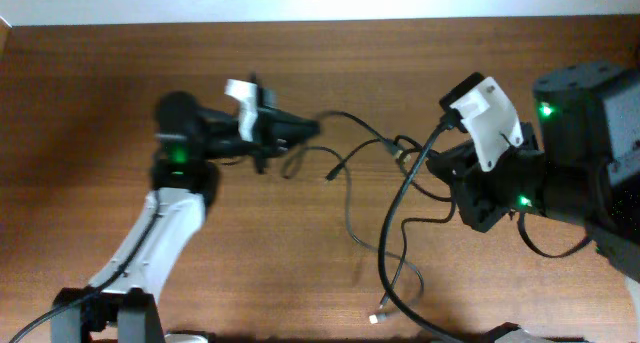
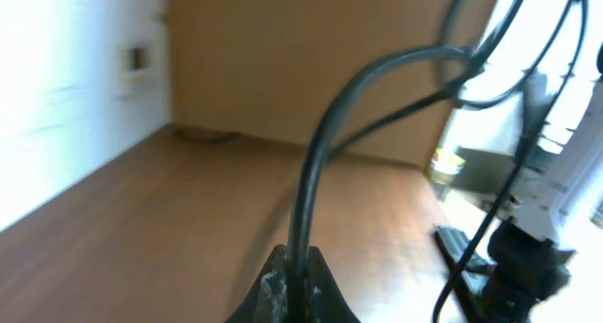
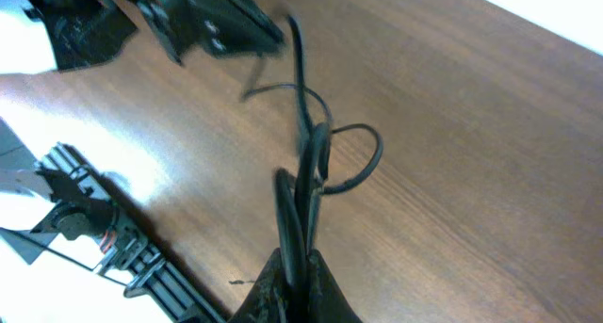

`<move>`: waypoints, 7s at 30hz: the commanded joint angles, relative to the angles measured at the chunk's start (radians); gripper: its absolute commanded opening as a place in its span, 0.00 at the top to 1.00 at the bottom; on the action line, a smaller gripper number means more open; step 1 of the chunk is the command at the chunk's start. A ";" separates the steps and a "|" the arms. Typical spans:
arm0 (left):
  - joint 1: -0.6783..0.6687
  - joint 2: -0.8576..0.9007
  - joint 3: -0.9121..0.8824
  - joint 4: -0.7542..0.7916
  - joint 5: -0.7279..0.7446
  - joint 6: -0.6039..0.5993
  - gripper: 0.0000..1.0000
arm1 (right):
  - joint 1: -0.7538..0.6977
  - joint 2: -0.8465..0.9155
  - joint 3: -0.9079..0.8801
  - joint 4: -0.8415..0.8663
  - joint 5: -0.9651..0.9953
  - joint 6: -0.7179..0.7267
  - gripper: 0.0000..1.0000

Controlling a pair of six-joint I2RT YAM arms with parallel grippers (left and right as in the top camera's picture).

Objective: Untangle cables

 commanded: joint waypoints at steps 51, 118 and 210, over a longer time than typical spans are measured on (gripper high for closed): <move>-0.576 0.595 0.857 -0.325 -1.389 -0.474 1.00 | -0.106 -0.130 0.139 -0.037 0.016 0.031 0.01; -0.370 -0.680 0.310 -1.261 -1.497 0.292 0.01 | -0.211 0.290 -1.208 0.849 0.026 -0.570 0.01; -0.370 -0.365 0.303 -1.399 -1.599 0.216 0.01 | -1.108 1.165 0.170 1.064 0.412 0.585 0.02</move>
